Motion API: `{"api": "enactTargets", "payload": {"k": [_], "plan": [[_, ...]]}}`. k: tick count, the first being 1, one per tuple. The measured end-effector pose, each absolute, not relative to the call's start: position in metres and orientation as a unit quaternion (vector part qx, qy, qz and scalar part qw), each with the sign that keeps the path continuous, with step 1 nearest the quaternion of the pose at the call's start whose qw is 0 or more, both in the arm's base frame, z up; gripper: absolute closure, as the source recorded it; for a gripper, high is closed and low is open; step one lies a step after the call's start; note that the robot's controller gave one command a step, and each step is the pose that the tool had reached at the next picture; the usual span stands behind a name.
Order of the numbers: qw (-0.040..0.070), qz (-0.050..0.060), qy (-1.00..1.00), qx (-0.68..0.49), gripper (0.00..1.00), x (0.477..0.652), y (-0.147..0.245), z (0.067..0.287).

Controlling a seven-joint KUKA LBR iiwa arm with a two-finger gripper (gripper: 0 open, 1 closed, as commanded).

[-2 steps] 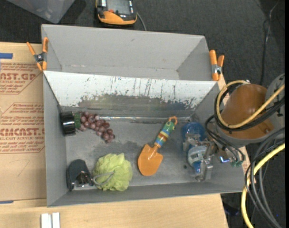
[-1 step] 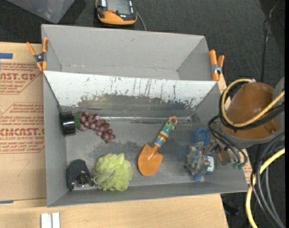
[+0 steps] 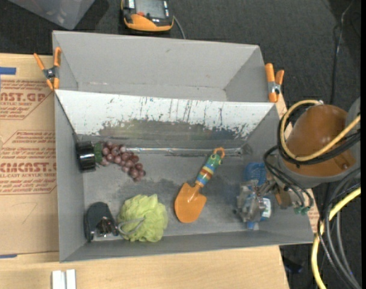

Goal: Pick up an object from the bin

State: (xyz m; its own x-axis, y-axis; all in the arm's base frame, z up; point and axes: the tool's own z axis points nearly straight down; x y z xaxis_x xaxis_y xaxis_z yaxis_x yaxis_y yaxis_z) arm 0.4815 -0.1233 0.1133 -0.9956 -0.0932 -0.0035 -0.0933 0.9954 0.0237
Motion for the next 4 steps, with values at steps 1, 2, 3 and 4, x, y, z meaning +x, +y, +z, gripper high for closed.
{"api": "enactTargets", "payload": {"k": [1,2,3,4], "plan": [[0.0,0.016,0.998,-0.062,1.0,0.4843,-0.1248,0.1124],[0.0,0.017,0.999,-0.04,1.0,0.4894,-0.1233,0.1062],[0.0,0.018,0.999,-0.042,1.0,0.488,-0.1258,0.1085],[0.001,0.016,0.998,-0.068,1.0,0.4851,-0.1198,0.1121]]}}
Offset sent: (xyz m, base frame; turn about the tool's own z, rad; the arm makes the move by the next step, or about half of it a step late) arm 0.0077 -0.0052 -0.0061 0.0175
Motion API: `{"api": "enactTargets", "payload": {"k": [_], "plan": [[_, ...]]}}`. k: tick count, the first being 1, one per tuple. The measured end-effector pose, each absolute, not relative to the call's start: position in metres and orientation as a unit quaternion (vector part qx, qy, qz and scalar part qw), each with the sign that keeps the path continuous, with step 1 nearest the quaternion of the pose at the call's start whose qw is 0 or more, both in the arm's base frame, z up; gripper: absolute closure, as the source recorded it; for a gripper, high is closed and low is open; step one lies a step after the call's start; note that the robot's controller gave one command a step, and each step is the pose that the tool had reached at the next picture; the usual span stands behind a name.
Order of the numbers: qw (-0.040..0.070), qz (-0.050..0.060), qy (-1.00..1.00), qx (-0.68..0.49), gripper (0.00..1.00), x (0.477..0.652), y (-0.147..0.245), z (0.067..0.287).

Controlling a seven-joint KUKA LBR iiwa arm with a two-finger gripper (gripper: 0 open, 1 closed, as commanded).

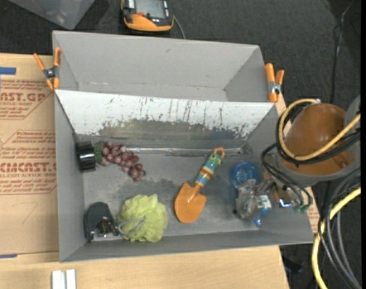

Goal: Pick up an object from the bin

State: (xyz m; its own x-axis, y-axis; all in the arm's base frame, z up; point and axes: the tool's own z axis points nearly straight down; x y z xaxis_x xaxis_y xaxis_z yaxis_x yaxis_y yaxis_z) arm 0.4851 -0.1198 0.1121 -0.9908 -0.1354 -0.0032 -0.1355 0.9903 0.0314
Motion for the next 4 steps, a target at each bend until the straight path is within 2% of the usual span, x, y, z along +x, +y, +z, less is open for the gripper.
{"api": "enactTargets", "payload": {"k": [1,2,3,4], "plan": [[0.005,0.019,0.942,-0.335,1.0,0.482,-0.123,0.077],[0.004,0.02,0.987,-0.157,1.0,0.488,-0.129,0.105],[0.005,0.02,0.947,-0.32,1.0,0.506,-0.132,0.211],[0.001,0.021,0.986,-0.167,1.0,0.498,-0.134,0.153]]}}
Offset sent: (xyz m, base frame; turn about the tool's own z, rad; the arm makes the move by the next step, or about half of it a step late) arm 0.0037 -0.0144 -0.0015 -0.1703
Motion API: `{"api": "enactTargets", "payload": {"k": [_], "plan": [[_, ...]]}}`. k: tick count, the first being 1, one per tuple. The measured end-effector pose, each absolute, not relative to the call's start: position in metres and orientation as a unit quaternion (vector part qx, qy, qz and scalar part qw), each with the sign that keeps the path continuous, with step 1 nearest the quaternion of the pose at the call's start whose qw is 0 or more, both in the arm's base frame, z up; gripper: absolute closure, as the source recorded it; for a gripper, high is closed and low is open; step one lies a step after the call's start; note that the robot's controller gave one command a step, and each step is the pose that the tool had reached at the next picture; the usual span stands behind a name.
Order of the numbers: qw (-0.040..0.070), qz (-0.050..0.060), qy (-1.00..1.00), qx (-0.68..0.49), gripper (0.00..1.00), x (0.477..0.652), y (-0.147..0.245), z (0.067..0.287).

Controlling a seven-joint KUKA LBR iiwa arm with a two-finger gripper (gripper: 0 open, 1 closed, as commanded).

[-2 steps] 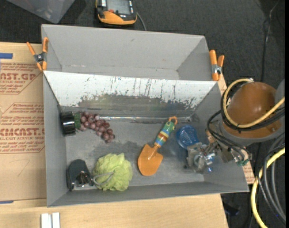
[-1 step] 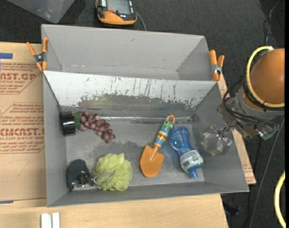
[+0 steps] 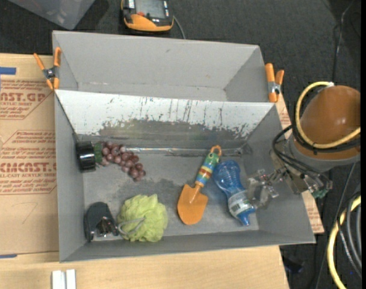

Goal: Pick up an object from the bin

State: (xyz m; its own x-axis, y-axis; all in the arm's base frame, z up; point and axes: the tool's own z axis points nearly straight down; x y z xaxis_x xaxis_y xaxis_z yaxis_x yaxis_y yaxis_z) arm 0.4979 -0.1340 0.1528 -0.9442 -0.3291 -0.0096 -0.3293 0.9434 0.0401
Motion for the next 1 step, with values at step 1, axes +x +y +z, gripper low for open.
{"api": "enactTargets", "payload": {"k": [1], "plan": [[0.006,0.019,0.975,-0.219,1.0,0.5174,-0.1312,0.1748]]}}
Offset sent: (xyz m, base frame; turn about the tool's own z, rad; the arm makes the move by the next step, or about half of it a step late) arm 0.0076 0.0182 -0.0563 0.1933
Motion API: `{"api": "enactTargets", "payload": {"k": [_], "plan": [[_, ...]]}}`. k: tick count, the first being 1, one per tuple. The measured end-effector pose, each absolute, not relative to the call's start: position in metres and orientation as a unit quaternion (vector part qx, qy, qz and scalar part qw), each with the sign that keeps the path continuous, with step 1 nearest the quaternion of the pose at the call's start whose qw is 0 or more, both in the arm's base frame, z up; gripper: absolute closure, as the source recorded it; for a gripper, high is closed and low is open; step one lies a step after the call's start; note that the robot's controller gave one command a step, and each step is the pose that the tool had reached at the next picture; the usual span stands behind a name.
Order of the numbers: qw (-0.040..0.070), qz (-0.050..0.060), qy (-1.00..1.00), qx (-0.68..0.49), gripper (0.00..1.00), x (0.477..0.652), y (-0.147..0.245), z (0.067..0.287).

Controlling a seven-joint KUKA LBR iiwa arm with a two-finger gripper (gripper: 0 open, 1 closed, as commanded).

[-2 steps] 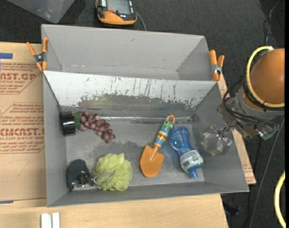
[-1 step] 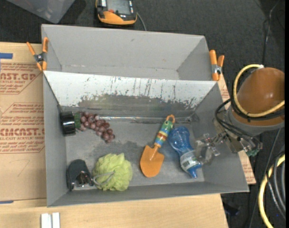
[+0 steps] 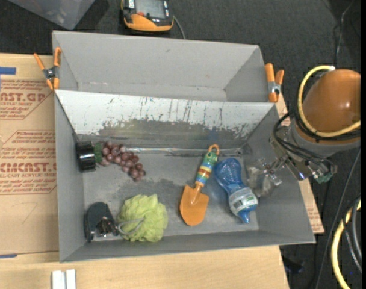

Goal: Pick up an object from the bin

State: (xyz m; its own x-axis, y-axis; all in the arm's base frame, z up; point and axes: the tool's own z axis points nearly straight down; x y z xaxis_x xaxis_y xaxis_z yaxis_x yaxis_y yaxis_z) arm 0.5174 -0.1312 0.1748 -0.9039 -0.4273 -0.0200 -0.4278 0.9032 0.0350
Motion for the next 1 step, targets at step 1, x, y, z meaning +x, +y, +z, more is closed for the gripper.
{"api": "enactTargets", "payload": {"k": [1], "plan": [[0.0,0.021,0.997,-0.081,1.0,0.5091,-0.1183,0.1116]]}}
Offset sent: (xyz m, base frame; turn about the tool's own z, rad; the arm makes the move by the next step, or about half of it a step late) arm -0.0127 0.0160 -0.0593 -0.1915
